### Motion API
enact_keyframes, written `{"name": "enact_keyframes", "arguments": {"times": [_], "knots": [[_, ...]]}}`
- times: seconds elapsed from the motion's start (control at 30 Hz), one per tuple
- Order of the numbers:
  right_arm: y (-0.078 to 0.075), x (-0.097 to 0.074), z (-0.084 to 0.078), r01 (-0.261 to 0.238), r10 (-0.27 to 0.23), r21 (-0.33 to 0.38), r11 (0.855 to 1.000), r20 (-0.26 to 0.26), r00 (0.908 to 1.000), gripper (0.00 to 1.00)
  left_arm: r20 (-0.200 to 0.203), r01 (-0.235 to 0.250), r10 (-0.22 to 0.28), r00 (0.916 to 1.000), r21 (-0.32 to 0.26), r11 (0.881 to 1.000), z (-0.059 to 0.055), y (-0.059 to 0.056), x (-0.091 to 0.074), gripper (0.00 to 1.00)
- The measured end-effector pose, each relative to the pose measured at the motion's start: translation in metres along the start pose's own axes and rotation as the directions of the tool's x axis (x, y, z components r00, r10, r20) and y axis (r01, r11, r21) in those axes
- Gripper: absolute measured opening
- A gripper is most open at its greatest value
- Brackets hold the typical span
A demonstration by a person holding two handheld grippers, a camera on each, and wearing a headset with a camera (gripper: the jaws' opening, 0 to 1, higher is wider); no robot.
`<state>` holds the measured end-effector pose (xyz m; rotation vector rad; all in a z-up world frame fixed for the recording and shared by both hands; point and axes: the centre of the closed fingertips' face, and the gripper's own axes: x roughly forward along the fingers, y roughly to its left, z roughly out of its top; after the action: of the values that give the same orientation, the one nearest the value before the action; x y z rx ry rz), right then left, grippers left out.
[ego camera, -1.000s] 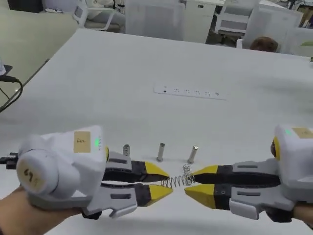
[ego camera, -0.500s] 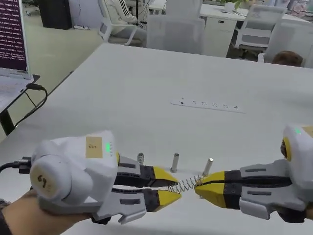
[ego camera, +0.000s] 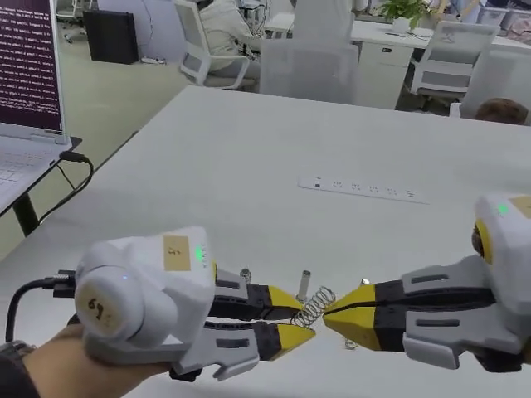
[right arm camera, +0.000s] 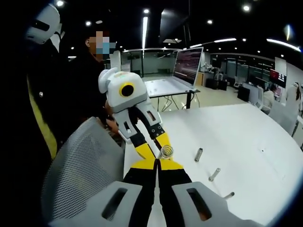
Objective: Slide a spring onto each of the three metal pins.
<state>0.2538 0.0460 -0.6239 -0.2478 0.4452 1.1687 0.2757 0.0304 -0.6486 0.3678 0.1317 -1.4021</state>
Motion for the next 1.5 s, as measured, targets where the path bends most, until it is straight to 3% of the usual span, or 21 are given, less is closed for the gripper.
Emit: {"name": "enact_keyframes", "arguments": {"times": [0.17, 0.3, 0.53, 0.63, 0.77, 0.83, 1.13, 1.5], "knots": [[0.005, -0.003, -0.002, -0.018, 0.017, -0.037, 0.999, -0.038, 0.9991, 0.00, 0.014, -0.029, 0.029, 0.9995, -0.023, 0.999, 0.004, 0.001, 0.001, 0.02], [0.002, -0.020, 0.002, -0.007, 0.003, -0.057, 0.998, -0.063, 0.9980, 0.00, 0.016, -0.045, 0.046, 0.9988, -0.029, 0.999, 0.007, -0.001, 0.000, 0.02], [-0.010, -0.040, 0.009, 0.021, -0.032, -0.104, 0.994, -0.100, 0.9945, 0.08, 0.012, -0.032, 0.033, 0.9994, -0.008, 0.999, 0.010, -0.013, 0.003, 0.02], [-0.007, -0.041, 0.009, -0.010, -0.009, -0.134, 0.991, -0.139, 0.9903, 0.12, 0.007, -0.024, 0.024, 0.9997, 0.009, 1.000, 0.011, -0.016, 0.007, 0.02], [0.000, -0.037, 0.003, -0.089, 0.050, -0.170, 0.981, -0.217, 0.9749, 0.17, 0.013, -0.014, 0.013, 0.9998, 0.024, 1.000, 0.016, -0.017, 0.013, 0.02], [-0.002, -0.032, 0.000, -0.105, 0.057, -0.186, 0.977, -0.245, 0.9679, 0.18, 0.021, -0.013, 0.012, 0.9997, 0.029, 0.999, 0.019, -0.016, 0.015, 0.02], [-0.008, -0.016, -0.009, -0.186, 0.125, -0.182, 0.966, -0.302, 0.9450, 0.12, 0.029, -0.016, 0.016, 0.9995, 0.017, 1.000, 0.017, -0.014, 0.017, 0.02], [-0.010, -0.012, -0.016, -0.223, 0.142, -0.191, 0.956, -0.364, 0.9206, 0.10, 0.053, -0.013, 0.013, 0.9985, 0.002, 1.000, 0.020, -0.012, 0.020, 0.02]]}}
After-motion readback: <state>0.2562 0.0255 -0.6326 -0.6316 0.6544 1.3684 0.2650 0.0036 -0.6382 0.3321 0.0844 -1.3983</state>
